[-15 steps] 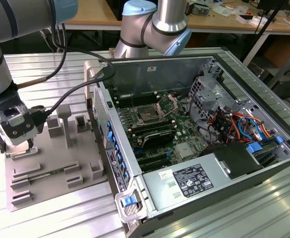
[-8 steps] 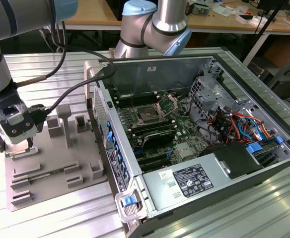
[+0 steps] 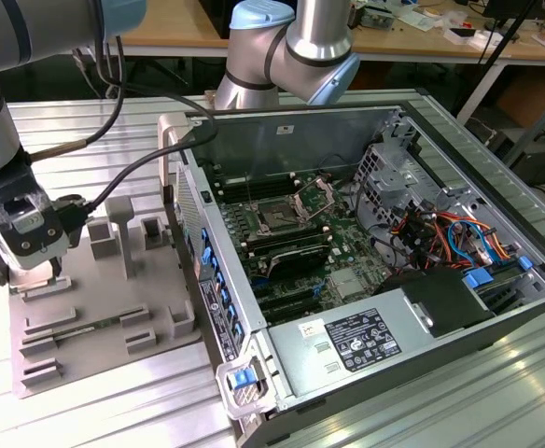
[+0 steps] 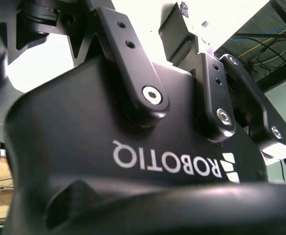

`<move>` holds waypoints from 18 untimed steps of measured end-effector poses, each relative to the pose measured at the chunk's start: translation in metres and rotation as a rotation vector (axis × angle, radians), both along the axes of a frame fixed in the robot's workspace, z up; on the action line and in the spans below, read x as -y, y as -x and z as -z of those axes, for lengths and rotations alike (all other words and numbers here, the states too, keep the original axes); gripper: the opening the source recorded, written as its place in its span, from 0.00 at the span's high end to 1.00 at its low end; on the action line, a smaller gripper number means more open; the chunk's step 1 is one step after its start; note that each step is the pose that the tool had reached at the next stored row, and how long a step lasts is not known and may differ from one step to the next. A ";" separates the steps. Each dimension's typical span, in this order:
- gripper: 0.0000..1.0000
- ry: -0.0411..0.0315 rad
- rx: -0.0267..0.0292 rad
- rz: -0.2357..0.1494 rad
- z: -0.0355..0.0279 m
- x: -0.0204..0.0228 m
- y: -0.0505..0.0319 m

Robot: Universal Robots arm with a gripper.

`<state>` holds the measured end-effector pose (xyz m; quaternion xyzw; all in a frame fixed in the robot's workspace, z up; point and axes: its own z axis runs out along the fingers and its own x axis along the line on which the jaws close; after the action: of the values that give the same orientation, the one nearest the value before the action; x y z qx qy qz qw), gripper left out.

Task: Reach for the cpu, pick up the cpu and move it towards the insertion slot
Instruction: 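Pick up the cpu and move it towards the insertion slot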

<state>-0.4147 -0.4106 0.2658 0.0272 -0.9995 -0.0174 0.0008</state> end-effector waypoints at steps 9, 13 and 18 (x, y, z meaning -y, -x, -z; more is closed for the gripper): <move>0.45 -0.0011 0.0001 0.000 -0.0043 0.0000 0.0000; 0.45 -0.0015 0.0001 0.000 -0.0062 0.0000 0.0000; 0.45 -0.0020 0.0001 0.000 -0.0087 0.0000 0.0000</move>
<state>-0.4147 -0.4106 0.2745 0.0272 -0.9995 -0.0184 0.0007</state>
